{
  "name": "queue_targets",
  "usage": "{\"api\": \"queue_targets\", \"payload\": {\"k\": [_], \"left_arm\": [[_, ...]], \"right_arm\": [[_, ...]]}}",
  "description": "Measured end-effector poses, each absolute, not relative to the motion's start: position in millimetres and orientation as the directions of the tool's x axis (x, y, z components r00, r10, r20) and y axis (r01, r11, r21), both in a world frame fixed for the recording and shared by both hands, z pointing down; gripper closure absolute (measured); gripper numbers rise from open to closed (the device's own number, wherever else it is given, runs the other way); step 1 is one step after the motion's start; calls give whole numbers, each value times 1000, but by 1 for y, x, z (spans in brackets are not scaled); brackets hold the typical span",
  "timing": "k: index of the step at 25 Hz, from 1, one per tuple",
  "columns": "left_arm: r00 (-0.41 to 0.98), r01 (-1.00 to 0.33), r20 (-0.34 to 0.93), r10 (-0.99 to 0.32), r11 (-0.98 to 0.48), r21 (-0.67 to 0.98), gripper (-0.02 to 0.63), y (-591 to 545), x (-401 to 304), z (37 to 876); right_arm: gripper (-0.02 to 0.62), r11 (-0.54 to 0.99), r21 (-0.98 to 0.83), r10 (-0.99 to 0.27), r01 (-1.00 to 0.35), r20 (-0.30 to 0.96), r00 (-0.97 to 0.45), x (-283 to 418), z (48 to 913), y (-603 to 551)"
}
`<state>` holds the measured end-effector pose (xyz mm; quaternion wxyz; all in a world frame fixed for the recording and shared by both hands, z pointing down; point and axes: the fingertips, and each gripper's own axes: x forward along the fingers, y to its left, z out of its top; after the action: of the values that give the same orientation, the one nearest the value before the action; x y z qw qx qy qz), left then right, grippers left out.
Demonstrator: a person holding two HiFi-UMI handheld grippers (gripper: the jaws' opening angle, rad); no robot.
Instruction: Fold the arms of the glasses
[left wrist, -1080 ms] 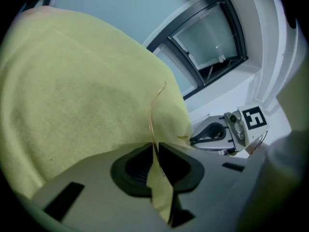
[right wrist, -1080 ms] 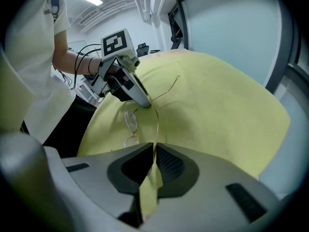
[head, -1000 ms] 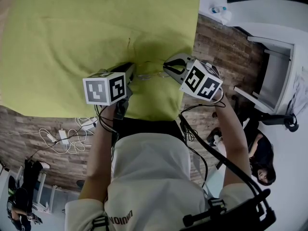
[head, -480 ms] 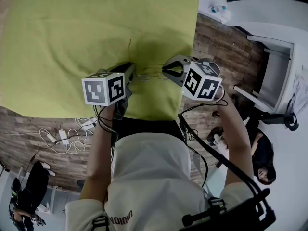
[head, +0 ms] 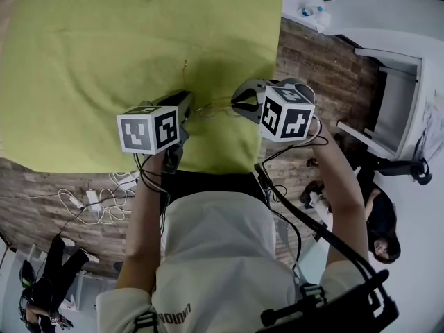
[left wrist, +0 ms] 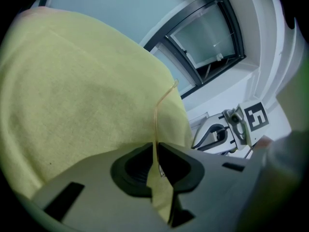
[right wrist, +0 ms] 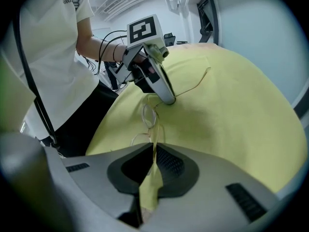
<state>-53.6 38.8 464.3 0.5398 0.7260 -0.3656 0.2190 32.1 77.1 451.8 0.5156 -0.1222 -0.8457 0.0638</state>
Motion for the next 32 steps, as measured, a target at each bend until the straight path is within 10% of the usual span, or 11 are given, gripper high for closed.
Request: {"api": "queue_targets", "payload": {"k": [32], "left_arm": [[602, -710, 784, -150, -549, 441, 588, 46, -28, 458]], "right_arm": [[559, 943, -296, 333, 153, 850, -409, 31, 452, 78]]}}
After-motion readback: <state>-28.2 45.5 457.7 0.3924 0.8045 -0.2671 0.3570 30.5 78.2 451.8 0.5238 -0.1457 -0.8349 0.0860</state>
